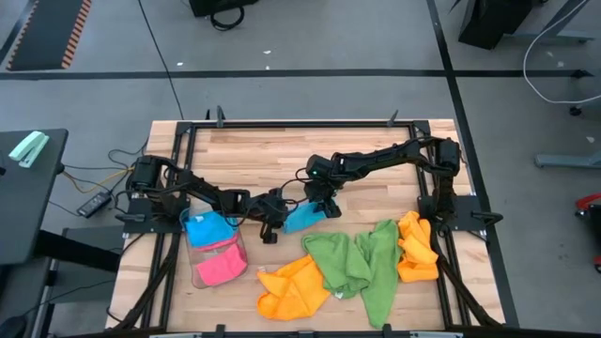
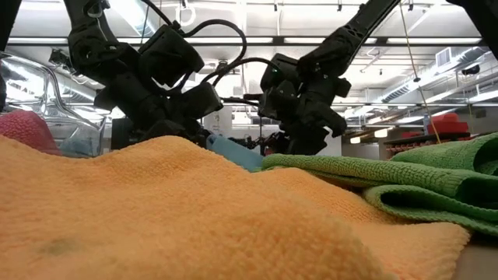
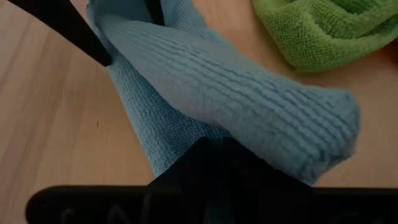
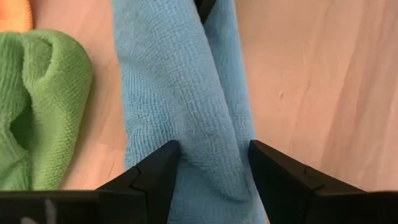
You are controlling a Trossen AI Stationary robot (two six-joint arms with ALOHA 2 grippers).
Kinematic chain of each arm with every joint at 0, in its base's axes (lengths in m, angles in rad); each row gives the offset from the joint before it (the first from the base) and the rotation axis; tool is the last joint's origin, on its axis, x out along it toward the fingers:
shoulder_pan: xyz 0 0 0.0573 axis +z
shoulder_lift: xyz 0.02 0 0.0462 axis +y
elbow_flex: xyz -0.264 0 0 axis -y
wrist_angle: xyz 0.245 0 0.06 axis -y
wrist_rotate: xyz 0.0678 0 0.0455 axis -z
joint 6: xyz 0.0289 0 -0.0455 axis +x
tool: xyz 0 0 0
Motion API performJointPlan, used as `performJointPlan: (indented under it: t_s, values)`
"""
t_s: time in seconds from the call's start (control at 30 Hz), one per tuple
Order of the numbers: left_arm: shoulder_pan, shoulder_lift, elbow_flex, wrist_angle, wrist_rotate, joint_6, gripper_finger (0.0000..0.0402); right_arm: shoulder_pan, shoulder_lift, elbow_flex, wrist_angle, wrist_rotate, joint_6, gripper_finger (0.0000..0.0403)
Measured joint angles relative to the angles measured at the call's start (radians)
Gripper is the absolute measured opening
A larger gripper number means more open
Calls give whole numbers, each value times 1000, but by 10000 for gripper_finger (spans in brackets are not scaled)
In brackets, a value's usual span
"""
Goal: Fold microfiber towels
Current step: Fold the blue microfiber cloth
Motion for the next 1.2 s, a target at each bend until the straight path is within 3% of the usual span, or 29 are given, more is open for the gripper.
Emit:
performJointPlan:
  t_s: [0.23, 0.6, 0.93, 1.07, 1.2]
  values:
    - [0, -1, 0, -2, 0, 1, 66, 1, -2, -34, 23, 10, 8, 207]
    - [-26, -109, -3, -114, -26, 28, 53, 8, -2, -35, 25, 18, 8, 206]
    - [-76, -301, -2, -340, -129, 26, 48, 8, -2, -35, 24, 19, 5, 206]
    - [-126, -352, -2, -317, -128, 70, 44, 8, -2, -35, 25, 18, 0, 206]
    - [-161, -364, -1, -189, -127, 127, 44, 11, -1, -35, 24, 19, -7, 206]
